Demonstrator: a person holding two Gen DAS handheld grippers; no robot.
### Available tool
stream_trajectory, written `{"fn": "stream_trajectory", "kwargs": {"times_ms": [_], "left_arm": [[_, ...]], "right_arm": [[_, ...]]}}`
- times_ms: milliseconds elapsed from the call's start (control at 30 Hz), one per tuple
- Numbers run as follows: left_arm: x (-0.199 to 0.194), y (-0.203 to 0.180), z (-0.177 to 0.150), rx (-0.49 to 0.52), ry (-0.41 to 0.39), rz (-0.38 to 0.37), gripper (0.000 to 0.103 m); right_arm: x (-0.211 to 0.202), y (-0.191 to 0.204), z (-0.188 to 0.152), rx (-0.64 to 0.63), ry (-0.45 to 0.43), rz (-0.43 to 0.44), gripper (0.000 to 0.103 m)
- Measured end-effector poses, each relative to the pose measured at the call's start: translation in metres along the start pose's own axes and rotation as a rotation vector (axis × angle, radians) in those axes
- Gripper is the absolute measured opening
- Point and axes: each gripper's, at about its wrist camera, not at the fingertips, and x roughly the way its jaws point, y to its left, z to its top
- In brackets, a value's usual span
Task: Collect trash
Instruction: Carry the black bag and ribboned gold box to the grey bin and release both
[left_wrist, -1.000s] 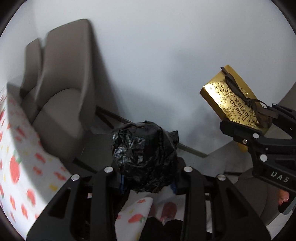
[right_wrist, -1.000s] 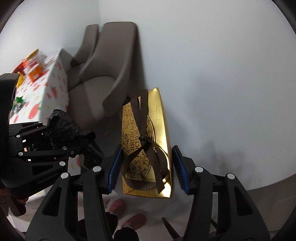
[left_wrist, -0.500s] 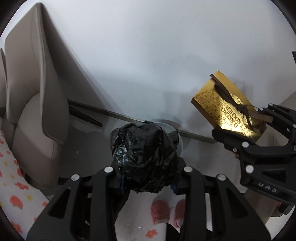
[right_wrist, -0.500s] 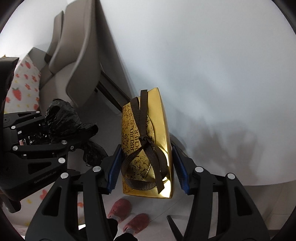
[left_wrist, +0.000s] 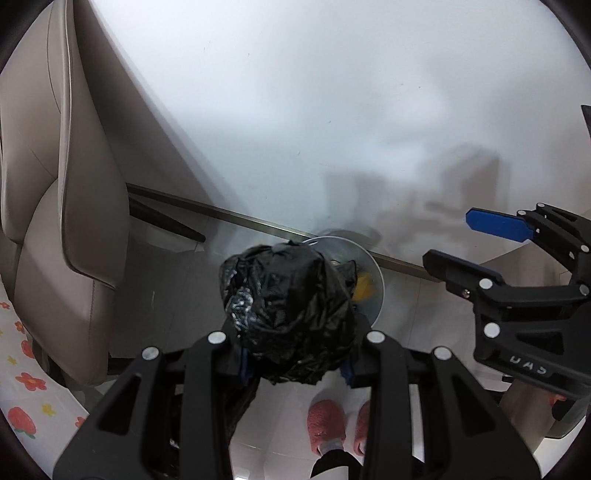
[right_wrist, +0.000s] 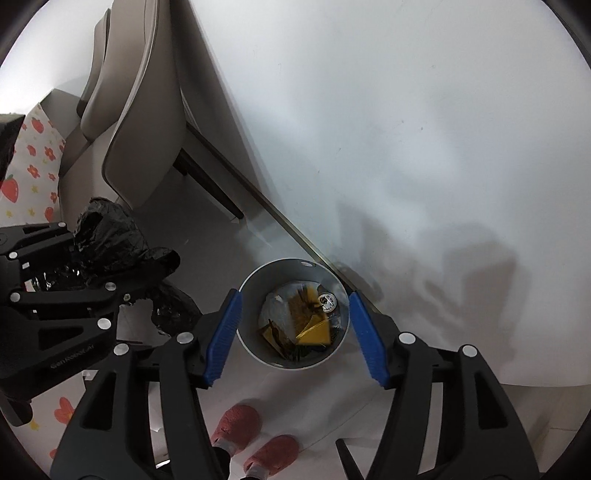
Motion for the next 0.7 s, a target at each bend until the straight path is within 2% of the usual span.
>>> {"fn": "stream_trajectory", "kwargs": {"times_ms": [200, 433, 567, 633, 700], "left_arm": [[0.007, -0.001, 0.004, 0.008, 0.000, -0.020, 0.035], [0.026, -0.005, 0.014, 0.018, 0.016, -0.080, 0.039], [0.029, -0.013, 0.018, 0.034, 0.024, -0.087, 0.047], [0.030, -0.012, 0.018, 0.037, 0.019, -0.085, 0.056], [0.027, -0.012, 0.018, 0.041, 0.015, -0.081, 0.061]], "right_arm": [[-0.001, -0.002, -0.004, 0.006, 0.002, -0.017, 0.059], [-0.010, -0.026, -0.016, 0.062, 0.014, -0.044, 0.059], [-0.020, -0.036, -0.021, 0.079, 0.015, -0.063, 0.059], [-0.026, -0.039, -0.022, 0.084, 0.009, -0.066, 0.059], [-0.033, -0.039, -0.023, 0.087, 0.004, -0.071, 0.059]]}}
